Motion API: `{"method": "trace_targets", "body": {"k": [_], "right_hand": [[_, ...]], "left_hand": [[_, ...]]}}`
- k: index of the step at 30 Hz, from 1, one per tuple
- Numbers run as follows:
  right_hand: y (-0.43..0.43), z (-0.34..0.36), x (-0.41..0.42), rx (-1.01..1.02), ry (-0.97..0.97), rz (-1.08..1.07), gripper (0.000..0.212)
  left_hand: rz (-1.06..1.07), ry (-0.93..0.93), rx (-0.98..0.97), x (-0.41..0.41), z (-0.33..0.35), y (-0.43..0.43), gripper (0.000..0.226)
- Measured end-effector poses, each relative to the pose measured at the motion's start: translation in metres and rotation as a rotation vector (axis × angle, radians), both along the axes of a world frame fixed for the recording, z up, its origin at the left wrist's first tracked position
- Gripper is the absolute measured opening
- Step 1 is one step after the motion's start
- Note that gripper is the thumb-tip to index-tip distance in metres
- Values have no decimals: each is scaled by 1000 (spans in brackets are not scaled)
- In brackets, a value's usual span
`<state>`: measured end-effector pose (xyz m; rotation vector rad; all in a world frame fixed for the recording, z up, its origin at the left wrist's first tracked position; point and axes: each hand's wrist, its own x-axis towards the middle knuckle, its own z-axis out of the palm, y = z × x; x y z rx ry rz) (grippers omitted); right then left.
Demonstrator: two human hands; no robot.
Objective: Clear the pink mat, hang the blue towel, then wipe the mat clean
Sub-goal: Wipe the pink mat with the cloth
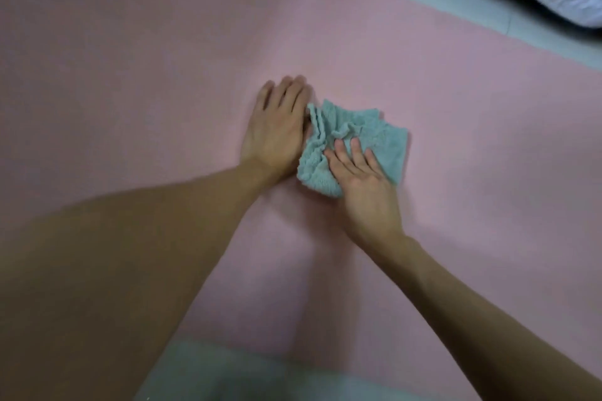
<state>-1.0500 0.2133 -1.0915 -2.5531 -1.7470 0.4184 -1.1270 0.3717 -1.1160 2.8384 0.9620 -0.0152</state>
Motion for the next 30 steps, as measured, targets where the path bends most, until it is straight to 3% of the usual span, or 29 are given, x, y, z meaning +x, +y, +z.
{"method": "trace_targets", "body": {"k": [4,9,15,26,30], "right_hand": [[-8,1,-6,-23,12,4,70],[-7,2,-7,-18,6,-2,75],[-17,3,-16,-5,17,10,73],[-110,10,-85,60,235,314,56],[-146,10,-86,13,343,588,49]], "left_hand": [[-37,-2,-27,-2,-4,3,61],[-13,-168,-18,-34,-1,-30,48],[-122,-96,28,-67,-6,-60,66],[-101,-89,67,-64,-7,-59,51],[-87,-87,53,-64,-4,-59,51]]}}
